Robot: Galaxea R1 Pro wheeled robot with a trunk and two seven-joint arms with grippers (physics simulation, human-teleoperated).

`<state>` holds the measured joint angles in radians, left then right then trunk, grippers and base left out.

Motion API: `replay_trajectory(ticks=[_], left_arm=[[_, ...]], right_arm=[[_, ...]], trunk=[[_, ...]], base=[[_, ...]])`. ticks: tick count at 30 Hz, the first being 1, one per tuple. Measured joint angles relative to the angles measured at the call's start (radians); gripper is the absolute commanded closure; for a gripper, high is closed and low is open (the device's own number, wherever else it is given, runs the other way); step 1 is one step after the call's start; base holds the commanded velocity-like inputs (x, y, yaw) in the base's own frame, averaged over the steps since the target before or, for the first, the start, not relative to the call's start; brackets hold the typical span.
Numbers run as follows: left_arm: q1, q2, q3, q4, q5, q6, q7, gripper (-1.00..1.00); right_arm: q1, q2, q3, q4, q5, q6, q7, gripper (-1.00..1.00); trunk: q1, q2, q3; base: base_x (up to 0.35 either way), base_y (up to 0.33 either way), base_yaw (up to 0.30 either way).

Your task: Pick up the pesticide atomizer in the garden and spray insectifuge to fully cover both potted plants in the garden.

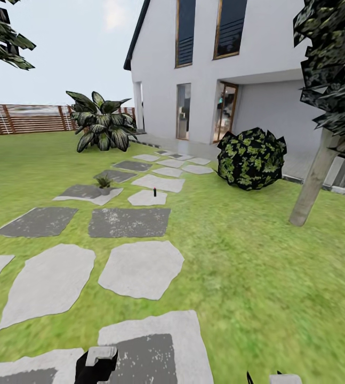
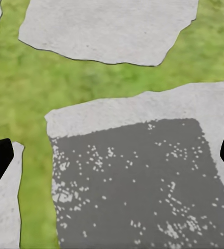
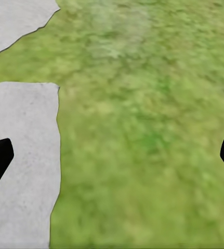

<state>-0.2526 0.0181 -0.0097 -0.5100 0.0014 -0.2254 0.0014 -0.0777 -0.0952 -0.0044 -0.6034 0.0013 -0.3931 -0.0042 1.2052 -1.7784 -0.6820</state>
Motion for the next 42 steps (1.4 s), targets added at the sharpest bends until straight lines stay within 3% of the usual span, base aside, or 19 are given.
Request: replay_trajectory(ticks=[23,42], left_arm=[[-0.001,0.001,0.001,0.000,0.000,0.000,0.000,-1.00],[-0.002,0.002,0.001,-0.001,0.000,0.000,0.000,-1.00]], right_arm=[[0.000,0.000,0.002,0.000,0.001,0.000,0.000,-1.00],[0.000,0.000,0.002,0.000,0.000,0.000,0.000,-1.00]], trunk=[[0.088,-0.161,-0.092],[0.161,-0.294,-0.153]], base=[[0.000,0.000,0.000],[0.000,0.000,0.000]])
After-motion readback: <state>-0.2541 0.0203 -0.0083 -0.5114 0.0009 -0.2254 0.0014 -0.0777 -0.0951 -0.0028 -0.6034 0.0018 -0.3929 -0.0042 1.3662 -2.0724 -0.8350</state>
